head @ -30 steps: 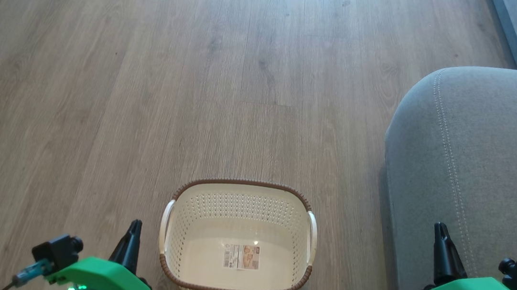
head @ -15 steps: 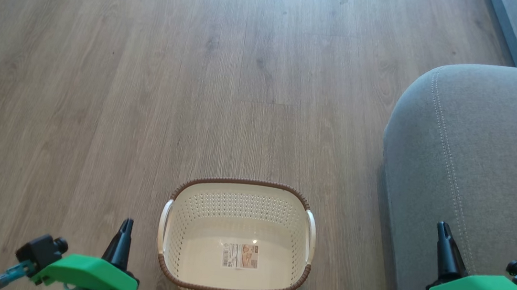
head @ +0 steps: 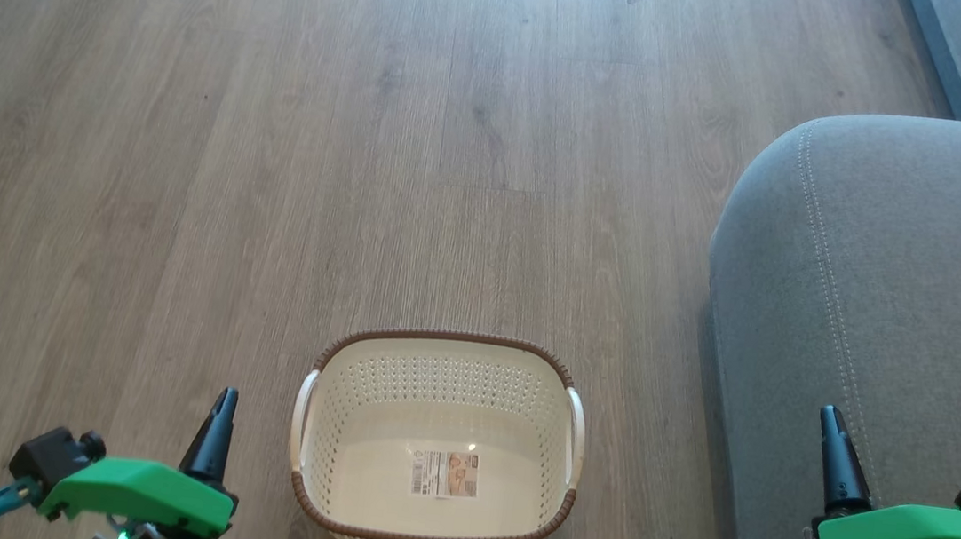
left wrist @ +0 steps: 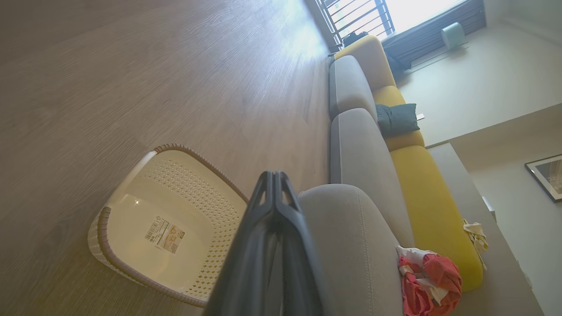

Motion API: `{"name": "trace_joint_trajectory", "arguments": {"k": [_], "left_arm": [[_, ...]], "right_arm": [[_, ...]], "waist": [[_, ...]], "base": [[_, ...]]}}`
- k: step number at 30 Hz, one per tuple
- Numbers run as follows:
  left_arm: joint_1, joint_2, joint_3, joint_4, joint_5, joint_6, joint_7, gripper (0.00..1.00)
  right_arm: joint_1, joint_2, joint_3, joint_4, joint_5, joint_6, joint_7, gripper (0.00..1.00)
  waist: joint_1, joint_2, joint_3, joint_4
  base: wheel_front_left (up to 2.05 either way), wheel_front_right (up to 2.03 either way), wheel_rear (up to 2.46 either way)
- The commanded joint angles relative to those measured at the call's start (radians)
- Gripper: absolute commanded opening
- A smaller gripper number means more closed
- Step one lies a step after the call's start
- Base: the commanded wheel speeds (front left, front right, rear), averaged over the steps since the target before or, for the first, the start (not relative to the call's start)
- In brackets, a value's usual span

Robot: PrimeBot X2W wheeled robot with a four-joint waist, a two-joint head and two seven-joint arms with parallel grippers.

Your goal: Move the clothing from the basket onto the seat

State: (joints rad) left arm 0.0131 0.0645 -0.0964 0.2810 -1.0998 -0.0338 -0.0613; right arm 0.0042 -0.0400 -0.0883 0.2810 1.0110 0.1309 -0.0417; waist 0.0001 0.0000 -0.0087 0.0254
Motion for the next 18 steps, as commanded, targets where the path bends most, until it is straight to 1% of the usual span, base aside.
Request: {"name": "trace_joint_trajectory", "arguments": {"k": [1,18], "left_arm": [[-0.059,0.010,0.031,-0.032,-0.028,-0.012,0.008,0.00],[-0.078,0.010,0.079,-0.034,-0.194,-0.040,0.054,0.00]], "right_arm": [[-0.061,-0.008,0.008,-0.035,0.031,0.000,0.011,0.00],[-0.078,-0.009,-0.003,-0.035,0.216,0.000,0.058,0.00]], "waist": [[-0.0001,0.0000,0.000,-0.001],[-0.0001,0.0000,0.004,-0.009]], "base": [[0.00,0.00,0.00],[0.00,0.00,0.00]]}}
